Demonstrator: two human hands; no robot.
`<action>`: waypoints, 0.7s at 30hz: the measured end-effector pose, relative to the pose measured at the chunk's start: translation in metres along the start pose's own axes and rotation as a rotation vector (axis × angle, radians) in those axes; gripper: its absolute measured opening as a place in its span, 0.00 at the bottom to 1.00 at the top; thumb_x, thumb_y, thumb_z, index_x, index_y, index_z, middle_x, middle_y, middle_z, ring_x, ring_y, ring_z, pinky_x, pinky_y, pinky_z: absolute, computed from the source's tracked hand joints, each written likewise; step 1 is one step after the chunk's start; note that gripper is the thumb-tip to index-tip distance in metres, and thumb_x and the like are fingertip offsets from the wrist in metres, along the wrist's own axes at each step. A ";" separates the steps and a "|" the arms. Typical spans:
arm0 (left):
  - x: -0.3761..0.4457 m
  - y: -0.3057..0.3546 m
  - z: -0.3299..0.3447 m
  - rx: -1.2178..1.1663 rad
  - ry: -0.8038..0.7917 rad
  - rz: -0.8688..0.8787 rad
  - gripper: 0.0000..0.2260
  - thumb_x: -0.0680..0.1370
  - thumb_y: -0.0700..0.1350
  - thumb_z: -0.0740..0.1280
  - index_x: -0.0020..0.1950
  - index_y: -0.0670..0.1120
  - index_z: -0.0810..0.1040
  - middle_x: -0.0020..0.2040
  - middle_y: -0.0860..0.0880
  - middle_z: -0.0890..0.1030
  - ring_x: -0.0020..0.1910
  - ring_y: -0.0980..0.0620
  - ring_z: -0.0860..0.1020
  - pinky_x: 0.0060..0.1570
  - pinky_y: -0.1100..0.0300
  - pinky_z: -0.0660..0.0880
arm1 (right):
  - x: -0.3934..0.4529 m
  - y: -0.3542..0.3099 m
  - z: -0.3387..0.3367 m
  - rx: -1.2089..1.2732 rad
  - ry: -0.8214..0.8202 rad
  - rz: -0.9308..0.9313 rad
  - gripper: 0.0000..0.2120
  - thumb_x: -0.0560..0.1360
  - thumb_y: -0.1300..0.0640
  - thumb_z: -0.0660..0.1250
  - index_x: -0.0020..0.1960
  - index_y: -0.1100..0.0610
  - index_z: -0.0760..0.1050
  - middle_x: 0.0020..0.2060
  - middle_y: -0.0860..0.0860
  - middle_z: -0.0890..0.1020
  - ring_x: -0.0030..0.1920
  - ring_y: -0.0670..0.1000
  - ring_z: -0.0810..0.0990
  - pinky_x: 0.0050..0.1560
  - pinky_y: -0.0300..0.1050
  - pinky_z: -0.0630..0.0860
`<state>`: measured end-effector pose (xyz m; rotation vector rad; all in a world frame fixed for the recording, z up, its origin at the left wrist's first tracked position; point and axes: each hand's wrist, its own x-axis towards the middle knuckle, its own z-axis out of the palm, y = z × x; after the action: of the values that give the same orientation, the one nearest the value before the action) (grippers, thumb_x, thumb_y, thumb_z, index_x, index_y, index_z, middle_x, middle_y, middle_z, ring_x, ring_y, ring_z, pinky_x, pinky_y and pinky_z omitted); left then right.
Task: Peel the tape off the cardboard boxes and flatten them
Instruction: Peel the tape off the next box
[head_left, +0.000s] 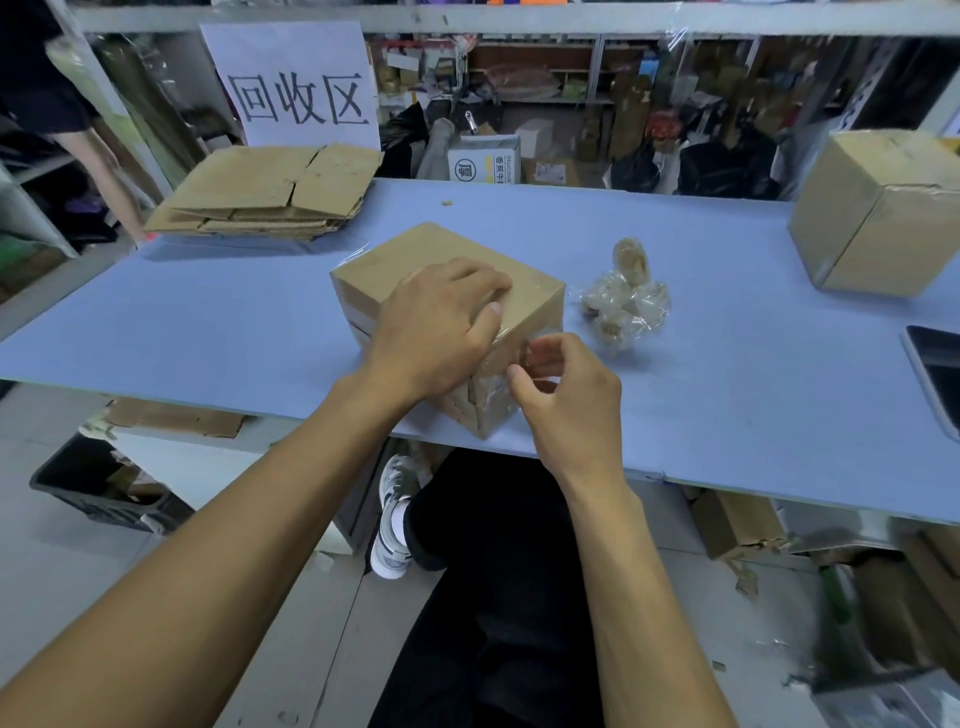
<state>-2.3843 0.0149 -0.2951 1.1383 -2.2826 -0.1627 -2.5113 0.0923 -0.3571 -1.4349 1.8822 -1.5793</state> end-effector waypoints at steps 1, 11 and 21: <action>0.000 -0.001 0.001 0.004 0.009 -0.001 0.19 0.75 0.50 0.59 0.61 0.50 0.82 0.62 0.54 0.81 0.62 0.49 0.77 0.57 0.58 0.68 | 0.001 -0.001 0.001 -0.004 0.009 0.001 0.07 0.72 0.62 0.72 0.49 0.56 0.78 0.43 0.49 0.83 0.43 0.48 0.82 0.49 0.45 0.78; -0.001 -0.002 0.005 0.015 0.034 -0.012 0.19 0.75 0.50 0.58 0.60 0.51 0.82 0.61 0.55 0.80 0.61 0.49 0.76 0.54 0.58 0.66 | 0.004 -0.013 0.012 0.125 0.092 0.180 0.05 0.68 0.64 0.70 0.38 0.55 0.77 0.30 0.44 0.79 0.32 0.40 0.76 0.36 0.30 0.70; -0.001 -0.004 0.011 0.032 0.078 -0.032 0.21 0.74 0.53 0.55 0.60 0.54 0.81 0.60 0.56 0.80 0.60 0.50 0.76 0.54 0.57 0.67 | 0.000 0.016 -0.012 0.247 0.110 0.227 0.12 0.73 0.65 0.67 0.45 0.47 0.79 0.34 0.46 0.82 0.38 0.53 0.81 0.41 0.40 0.75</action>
<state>-2.3876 0.0117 -0.3062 1.1768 -2.2067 -0.0927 -2.5279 0.0969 -0.3668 -1.0141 1.7611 -1.7348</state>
